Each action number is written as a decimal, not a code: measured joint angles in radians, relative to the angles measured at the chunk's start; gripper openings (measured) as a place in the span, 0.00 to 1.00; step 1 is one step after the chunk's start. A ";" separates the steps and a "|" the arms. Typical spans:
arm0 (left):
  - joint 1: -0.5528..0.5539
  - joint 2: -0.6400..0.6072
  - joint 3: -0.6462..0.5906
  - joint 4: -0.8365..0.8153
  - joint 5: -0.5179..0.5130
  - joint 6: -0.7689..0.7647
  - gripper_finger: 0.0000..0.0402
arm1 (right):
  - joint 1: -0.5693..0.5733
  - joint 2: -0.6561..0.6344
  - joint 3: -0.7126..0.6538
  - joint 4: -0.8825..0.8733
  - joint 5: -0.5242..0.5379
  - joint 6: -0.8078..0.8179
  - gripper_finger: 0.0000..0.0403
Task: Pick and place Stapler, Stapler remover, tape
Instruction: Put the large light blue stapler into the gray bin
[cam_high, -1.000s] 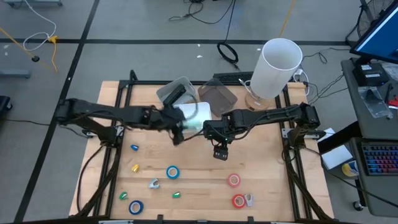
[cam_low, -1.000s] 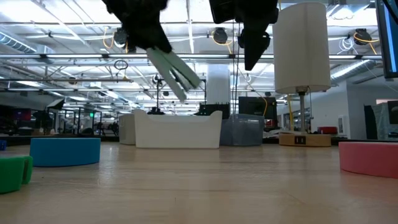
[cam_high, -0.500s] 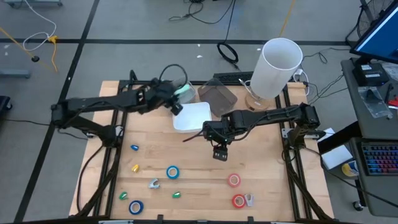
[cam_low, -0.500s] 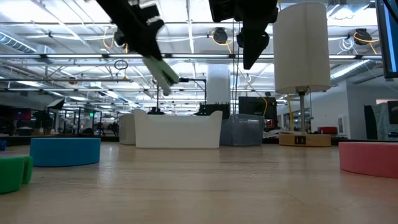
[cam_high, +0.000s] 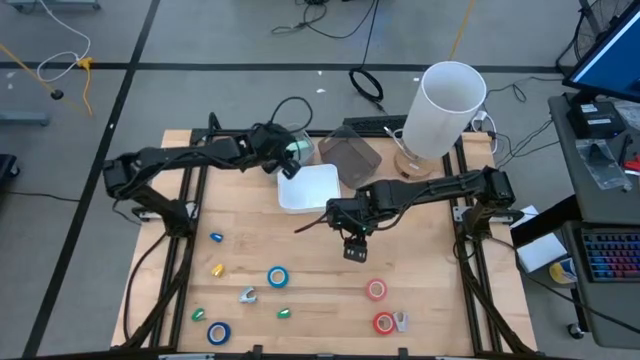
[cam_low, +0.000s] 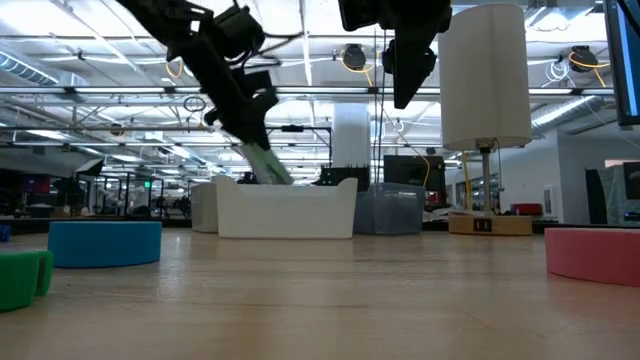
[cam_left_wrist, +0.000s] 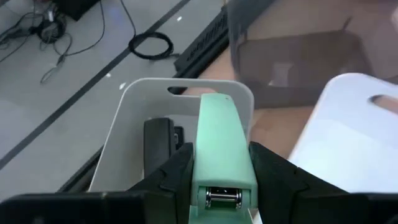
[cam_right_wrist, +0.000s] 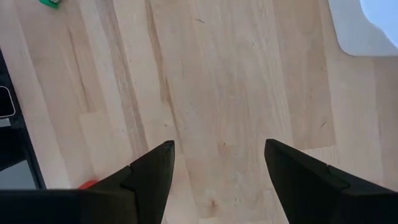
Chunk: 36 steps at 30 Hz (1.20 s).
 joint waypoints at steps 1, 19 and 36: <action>0.001 0.016 0.000 0.026 0.001 0.004 0.32 | 0.000 0.000 0.000 0.001 0.000 0.000 0.60; 0.019 0.136 0.003 0.040 0.003 0.019 0.32 | 0.000 0.000 0.000 0.015 -0.003 0.009 0.61; 0.066 0.142 -0.003 -0.128 0.057 0.021 0.43 | 0.000 0.001 0.000 0.020 -0.003 0.009 0.61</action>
